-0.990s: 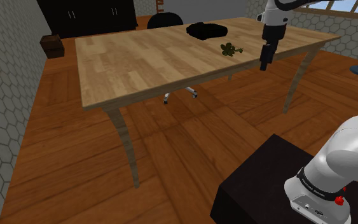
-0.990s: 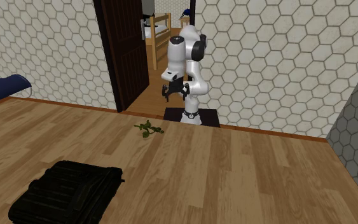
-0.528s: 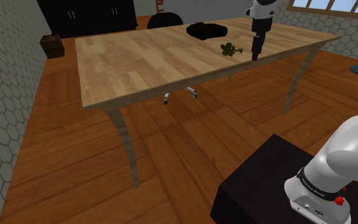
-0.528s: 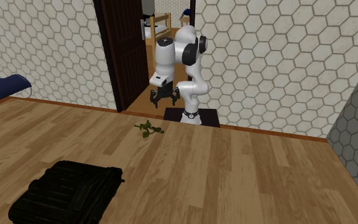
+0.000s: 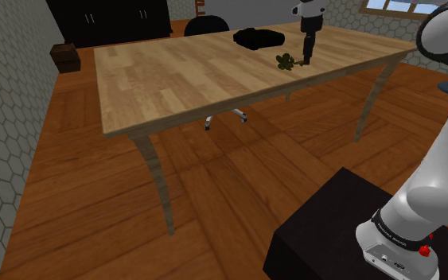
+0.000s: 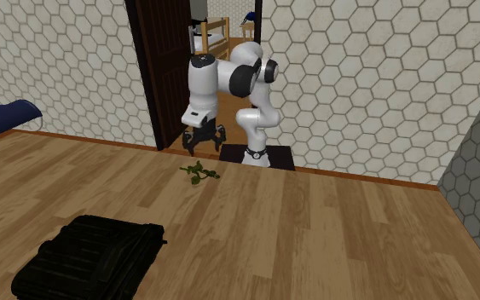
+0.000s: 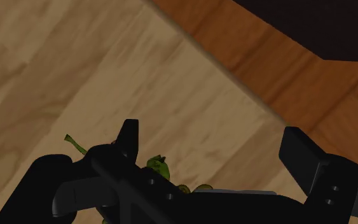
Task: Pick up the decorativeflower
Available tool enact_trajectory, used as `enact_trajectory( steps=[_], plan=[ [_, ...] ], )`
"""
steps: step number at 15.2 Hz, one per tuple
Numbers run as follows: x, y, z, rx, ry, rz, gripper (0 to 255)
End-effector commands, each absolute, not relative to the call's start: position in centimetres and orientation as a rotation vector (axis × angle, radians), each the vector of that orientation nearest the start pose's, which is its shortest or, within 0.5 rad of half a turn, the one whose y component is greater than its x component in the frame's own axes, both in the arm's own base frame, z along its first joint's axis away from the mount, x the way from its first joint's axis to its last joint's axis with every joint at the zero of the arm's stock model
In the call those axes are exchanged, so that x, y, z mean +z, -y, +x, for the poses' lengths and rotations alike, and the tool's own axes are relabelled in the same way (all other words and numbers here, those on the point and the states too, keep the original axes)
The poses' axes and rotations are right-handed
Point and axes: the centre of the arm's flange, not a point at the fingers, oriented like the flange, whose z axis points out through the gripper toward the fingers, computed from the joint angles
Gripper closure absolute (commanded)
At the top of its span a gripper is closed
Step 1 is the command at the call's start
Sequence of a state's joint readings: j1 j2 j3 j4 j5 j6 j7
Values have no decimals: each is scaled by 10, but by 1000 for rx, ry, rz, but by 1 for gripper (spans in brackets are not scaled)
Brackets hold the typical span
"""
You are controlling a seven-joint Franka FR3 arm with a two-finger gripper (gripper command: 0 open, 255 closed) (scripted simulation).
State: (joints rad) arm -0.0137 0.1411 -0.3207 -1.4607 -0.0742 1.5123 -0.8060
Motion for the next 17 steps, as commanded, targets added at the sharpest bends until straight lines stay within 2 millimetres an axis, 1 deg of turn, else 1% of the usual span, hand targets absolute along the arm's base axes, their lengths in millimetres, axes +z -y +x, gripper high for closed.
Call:
enact_trajectory(
  steps=[1, 4, 5, 11, 12, 14, 15, 17],
  plan=[
    [596, 199, 582, 219, 799, -3093, 0],
    [598, 211, 619, 228, 874, -3079, 0],
    [598, 212, 620, 228, 875, -3079, 0],
    [566, 212, 620, 228, 875, -3079, 0],
    [558, 212, 620, 228, 875, -3079, 0],
    [558, 212, 620, 228, 875, -3079, 0],
    [558, 212, 619, 228, 875, -3079, 255],
    [558, 212, 620, 228, 875, -3079, 255]
  ],
)
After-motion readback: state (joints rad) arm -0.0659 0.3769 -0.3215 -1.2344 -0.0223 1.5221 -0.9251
